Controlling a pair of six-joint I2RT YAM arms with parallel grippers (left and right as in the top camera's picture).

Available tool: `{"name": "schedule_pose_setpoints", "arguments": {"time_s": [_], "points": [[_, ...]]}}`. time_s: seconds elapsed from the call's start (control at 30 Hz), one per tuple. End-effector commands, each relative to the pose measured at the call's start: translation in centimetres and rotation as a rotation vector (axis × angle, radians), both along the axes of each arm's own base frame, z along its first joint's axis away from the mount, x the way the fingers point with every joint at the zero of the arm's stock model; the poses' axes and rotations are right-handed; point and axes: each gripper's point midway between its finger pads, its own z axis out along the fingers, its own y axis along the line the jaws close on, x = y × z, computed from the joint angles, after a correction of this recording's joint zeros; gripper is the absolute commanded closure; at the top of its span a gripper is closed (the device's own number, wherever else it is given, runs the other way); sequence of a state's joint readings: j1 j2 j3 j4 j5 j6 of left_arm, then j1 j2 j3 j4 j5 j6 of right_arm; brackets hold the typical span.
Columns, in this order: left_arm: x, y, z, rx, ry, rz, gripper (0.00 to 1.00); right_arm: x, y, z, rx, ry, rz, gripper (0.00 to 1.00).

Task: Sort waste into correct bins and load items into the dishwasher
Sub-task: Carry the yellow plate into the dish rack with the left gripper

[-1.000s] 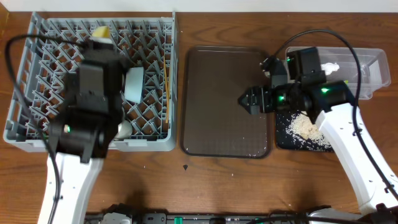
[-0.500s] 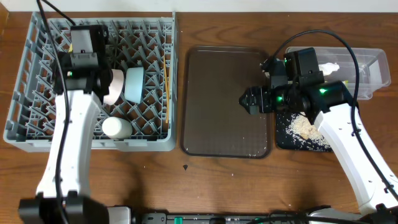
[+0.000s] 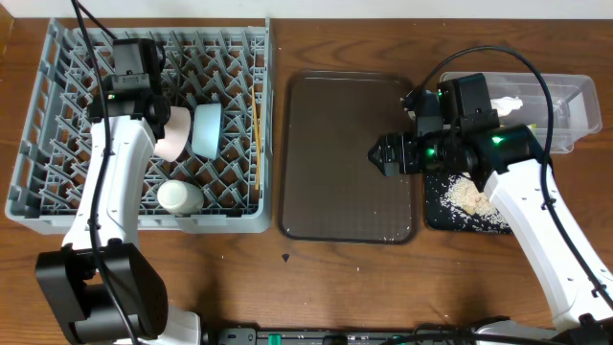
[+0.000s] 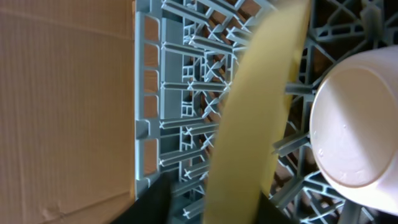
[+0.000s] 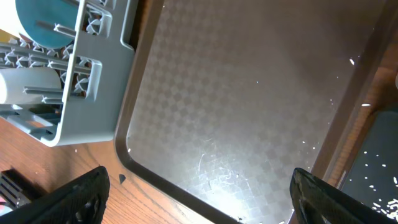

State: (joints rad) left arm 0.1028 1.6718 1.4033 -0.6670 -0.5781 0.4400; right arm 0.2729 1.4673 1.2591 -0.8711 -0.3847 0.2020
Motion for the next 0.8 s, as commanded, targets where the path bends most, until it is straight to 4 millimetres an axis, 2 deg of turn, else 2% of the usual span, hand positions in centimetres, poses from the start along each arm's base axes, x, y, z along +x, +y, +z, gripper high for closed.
{"name": "schedule_pose_setpoints", "arguments": {"time_s": [0.0, 0.07, 0.1, 0.2, 0.23, 0.27, 0.3, 0.4, 0.47, 0.5, 0.63, 0.67, 0.77], "points": [[0.1, 0.3, 0.5, -0.014, -0.045, 0.033, 0.58, 0.0, -0.1, 0.5, -0.002, -0.014, -0.012, 0.09], [0.1, 0.3, 0.6, -0.037, -0.086, 0.075, 0.45, 0.0, -0.2, 0.4, -0.008, -0.015, -0.015, 0.09], [0.1, 0.3, 0.8, -0.047, -0.109, 0.095, 0.32, 0.0, -0.2, 0.4, -0.008, -0.016, -0.014, 0.09], [-0.2, -0.2, 2.2, -0.077, -0.193, 0.137, 0.19, 0.2, -0.5, 0.5, -0.021, -0.023, -0.022, 0.12], [-0.3, -0.6, 3.0, -0.08, -0.218, 0.133, 0.18, 0.2, -0.7, 0.6, -0.024, -0.029, -0.027, 0.12], [-0.5, -1.5, 4.9, -0.082, -0.267, 0.108, 0.15, 0.3, -0.9, 1.2, -0.019, -0.047, -0.036, 0.12], [-0.7, -2.1, 6.1, -0.086, -0.299, 0.094, 0.13, 0.3, -0.9, 1.7, -0.013, -0.065, -0.038, 0.12], [-1.8, -5.2, 9.7, -0.137, -0.399, 0.012, 0.1, 0.3, -1.2, 3.9, 0.0, -0.142, -0.047, 0.12], [-2.8, -7.7, 11.5, -0.195, -0.437, -0.07, 0.1, 0.1, -1.6, 5.6, 0.002, -0.208, -0.06, 0.11], [-4.3, -10.0, 12.8, -0.253, -0.455, -0.145, 0.1, -0.2, -2.3, 7.5, -0.008, -0.276, -0.083, 0.11], [-7.8, -13.0, 15.0, -0.368, -0.512, -0.214, 0.1, -1.8, -3.2, 11.3, 0.007, -0.4, -0.106, 0.1], [-8.7, -13.5, 15.2, -0.394, -0.516, -0.229, 0.1, -2.4, -3.3, 12.1, 0.018, -0.426, -0.105, 0.01], [-10.5, -14.4, 16.3, -0.439, -0.538, -0.278, 0.09, -3.7, -3.6, 14.2, 0.039, -0.49, -0.108, 0.01]]}}
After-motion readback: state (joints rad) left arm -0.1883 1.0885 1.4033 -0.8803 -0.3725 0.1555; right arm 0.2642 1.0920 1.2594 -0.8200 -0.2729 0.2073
